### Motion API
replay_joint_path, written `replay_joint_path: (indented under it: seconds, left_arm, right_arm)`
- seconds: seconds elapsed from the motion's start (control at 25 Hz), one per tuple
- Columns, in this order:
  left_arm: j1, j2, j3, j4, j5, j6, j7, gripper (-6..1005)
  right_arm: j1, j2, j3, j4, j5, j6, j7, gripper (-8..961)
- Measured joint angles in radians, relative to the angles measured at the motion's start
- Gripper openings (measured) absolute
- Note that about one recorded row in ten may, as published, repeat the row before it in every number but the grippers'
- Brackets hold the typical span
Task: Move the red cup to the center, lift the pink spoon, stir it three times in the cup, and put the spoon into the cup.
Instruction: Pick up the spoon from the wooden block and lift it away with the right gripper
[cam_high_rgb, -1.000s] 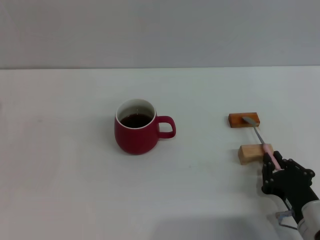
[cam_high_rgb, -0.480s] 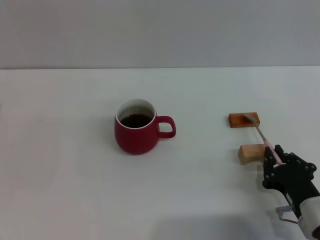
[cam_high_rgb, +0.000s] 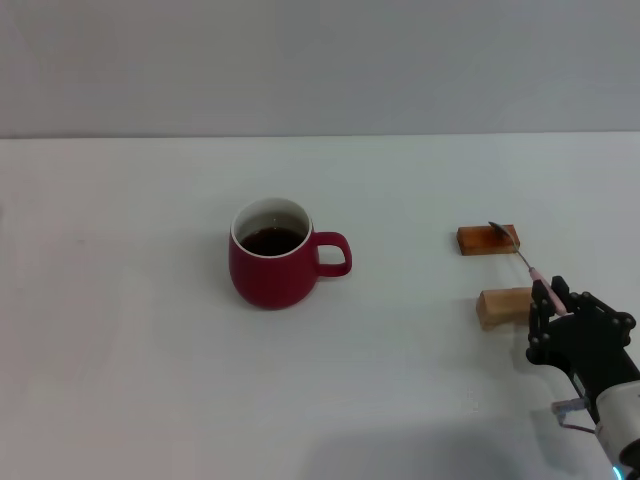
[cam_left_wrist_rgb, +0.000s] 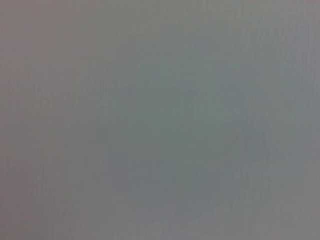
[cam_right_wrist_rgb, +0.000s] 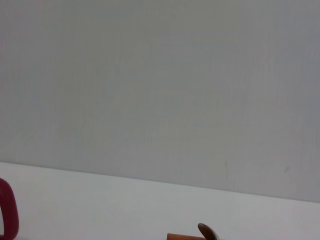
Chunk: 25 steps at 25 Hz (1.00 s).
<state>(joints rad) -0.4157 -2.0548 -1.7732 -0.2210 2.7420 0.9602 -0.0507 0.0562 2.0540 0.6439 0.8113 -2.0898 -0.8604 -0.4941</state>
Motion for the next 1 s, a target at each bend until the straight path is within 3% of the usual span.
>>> replay_joint_path:
  seconds: [1.0]
  left_arm:
    - [-0.006,0.002,0.0,0.0,-0.001,-0.006,0.0,820]
  right_arm:
    - [0.015,0.008,0.066,0.036,0.0,0.004,-0.076,138]
